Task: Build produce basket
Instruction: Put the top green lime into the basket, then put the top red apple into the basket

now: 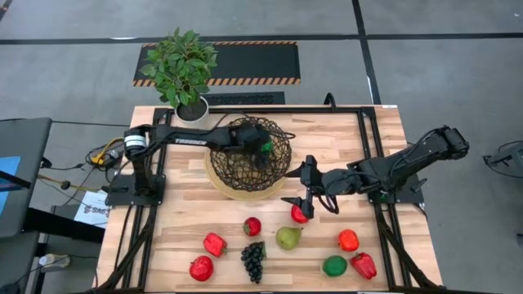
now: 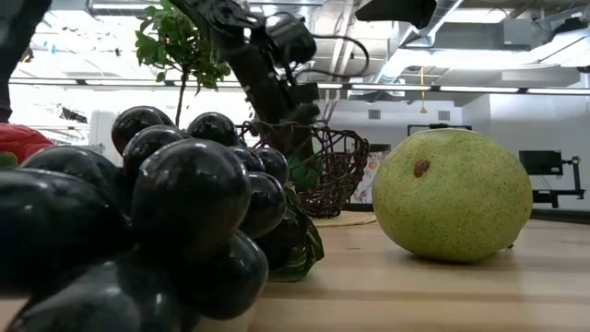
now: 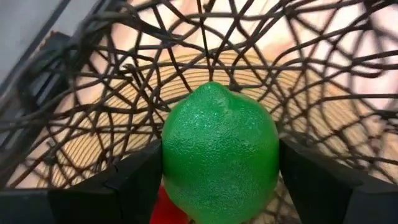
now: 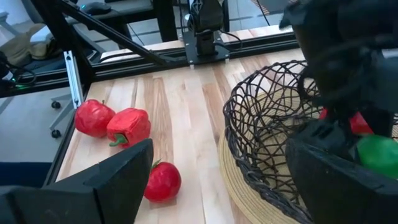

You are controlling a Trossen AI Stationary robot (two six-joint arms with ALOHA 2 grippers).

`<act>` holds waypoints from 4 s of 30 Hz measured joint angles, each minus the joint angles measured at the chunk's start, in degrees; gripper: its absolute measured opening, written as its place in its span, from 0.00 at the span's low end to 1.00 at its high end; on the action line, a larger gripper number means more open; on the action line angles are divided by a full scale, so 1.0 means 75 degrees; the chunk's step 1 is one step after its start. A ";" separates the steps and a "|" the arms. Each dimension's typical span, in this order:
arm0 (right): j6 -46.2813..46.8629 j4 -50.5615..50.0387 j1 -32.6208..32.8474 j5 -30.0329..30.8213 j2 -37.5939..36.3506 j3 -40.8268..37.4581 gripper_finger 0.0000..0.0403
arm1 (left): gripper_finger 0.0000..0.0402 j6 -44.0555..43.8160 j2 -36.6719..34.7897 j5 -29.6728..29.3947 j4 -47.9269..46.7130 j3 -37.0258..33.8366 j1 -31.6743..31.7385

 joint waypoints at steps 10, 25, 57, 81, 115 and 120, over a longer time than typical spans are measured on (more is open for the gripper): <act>0.0115 -0.0049 0.0000 -0.0003 0.0001 0.0000 0.95 | 0.84 0.0180 0.0175 -0.1109 -0.0061 0.0054 -0.0012; 0.1472 -0.1768 0.0000 -0.0004 0.0009 0.0009 0.95 | 0.89 0.0478 -0.0301 -0.0216 -0.1184 0.0826 -0.0226; 0.2149 -0.3358 0.0077 -0.2425 0.2842 0.0040 0.93 | 0.89 0.0356 -0.4227 -0.1154 -0.2886 0.1521 -0.3059; 0.2131 -0.2925 0.0063 -0.0779 0.0897 -0.0006 0.77 | 0.89 0.0345 -0.4177 -0.1549 -0.2312 0.1520 -0.3611; -0.2725 0.2771 0.0396 0.0569 -0.0687 0.0003 0.77 | 0.89 0.0340 -0.5412 0.1535 0.9008 -0.4722 -0.3291; -0.2842 0.3490 0.0095 0.0129 -0.0225 0.0008 0.77 | 0.89 0.0336 -0.5412 0.1482 0.8978 -0.4722 -0.3290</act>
